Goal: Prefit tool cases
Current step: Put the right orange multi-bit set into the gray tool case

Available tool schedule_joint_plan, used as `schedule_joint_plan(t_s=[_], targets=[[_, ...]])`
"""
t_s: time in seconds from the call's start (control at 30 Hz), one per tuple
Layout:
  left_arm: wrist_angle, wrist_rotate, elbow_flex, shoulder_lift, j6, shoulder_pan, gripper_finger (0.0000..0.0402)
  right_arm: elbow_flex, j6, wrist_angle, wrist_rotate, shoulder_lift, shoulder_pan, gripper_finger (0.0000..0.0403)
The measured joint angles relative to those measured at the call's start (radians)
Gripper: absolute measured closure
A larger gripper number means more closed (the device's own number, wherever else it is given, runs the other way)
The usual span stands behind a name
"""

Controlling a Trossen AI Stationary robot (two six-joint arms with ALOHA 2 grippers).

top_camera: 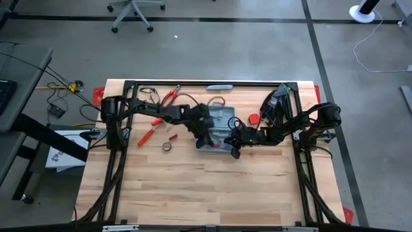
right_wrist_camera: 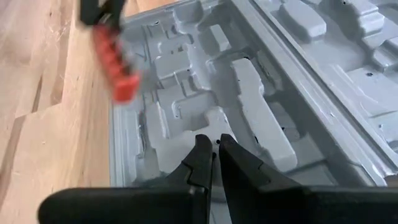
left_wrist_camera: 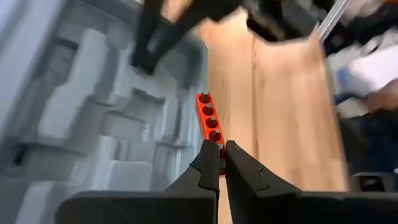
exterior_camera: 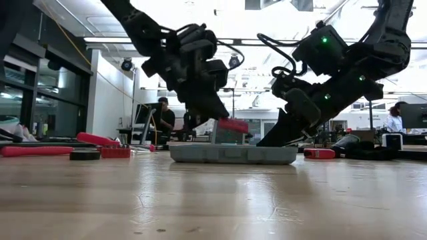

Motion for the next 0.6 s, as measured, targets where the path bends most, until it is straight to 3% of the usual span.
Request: schedule_joint_plan(t_s=[0.17,0.37,0.6], targets=[[-0.004,0.016,0.000,0.000,-0.051,0.052,0.0401,0.000,0.000,0.006,0.000,0.000,0.000,0.0377],[-0.007,0.102,0.001,0.024,-0.086,0.027,0.0401,0.000,-0.007,0.008,-0.001,0.000,-0.004,0.0377],[0.045,0.072,0.001,0.084,-0.112,0.017,0.0401,0.000,-0.005,0.011,-0.007,0.001,-0.013,0.0377]])
